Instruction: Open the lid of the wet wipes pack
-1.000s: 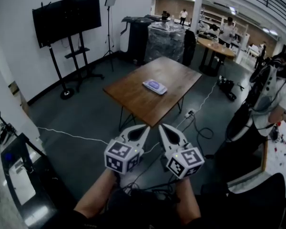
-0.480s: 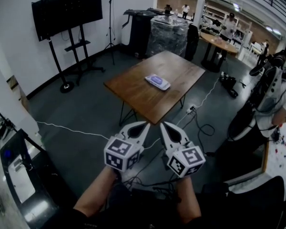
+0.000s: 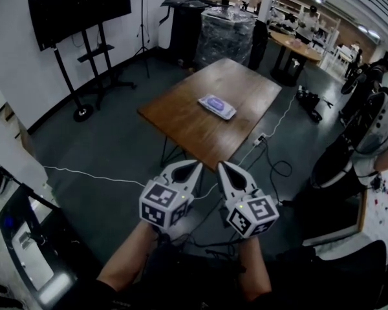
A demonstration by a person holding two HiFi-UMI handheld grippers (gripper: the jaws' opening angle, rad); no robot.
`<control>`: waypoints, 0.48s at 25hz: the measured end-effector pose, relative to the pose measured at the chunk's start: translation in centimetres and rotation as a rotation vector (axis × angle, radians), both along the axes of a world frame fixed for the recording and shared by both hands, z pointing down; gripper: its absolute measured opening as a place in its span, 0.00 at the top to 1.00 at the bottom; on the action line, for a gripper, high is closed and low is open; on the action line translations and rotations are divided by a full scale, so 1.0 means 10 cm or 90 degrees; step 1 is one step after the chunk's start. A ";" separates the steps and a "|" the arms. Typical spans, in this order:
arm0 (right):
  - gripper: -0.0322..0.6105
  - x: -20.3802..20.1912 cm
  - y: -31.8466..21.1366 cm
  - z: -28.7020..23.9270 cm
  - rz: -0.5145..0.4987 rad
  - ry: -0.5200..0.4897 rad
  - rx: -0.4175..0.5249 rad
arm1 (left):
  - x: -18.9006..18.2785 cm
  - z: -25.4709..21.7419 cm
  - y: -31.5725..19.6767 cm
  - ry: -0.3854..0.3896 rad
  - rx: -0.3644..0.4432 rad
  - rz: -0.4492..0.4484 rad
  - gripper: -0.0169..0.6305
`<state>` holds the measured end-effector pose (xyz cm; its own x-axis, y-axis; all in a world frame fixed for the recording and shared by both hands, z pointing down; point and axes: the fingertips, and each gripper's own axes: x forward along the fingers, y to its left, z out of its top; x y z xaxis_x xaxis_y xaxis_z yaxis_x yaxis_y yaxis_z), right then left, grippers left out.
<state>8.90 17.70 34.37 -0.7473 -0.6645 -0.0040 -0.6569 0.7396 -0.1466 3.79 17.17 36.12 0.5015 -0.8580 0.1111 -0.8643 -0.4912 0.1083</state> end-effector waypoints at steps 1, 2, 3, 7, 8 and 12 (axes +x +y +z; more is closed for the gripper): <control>0.93 -0.06 -0.07 0.01 0.005 -0.001 -0.003 | -0.06 0.01 -0.07 -0.001 -0.001 0.005 0.97; 0.94 -0.12 -0.14 0.01 0.011 0.000 -0.006 | -0.11 0.02 -0.14 -0.002 -0.003 0.012 0.97; 0.93 -0.18 -0.20 0.00 0.017 0.004 -0.008 | -0.16 0.02 -0.21 -0.003 -0.004 0.020 0.97; 0.93 -0.46 -0.44 0.01 0.039 0.008 -0.011 | -0.42 0.03 -0.47 -0.006 -0.008 0.047 0.97; 0.93 -0.52 -0.49 0.03 0.042 0.009 -0.009 | -0.48 0.04 -0.51 -0.006 -0.010 0.054 0.97; 0.93 -0.70 -0.66 0.02 0.071 0.013 -0.001 | -0.69 0.03 -0.71 -0.018 -0.005 0.075 0.97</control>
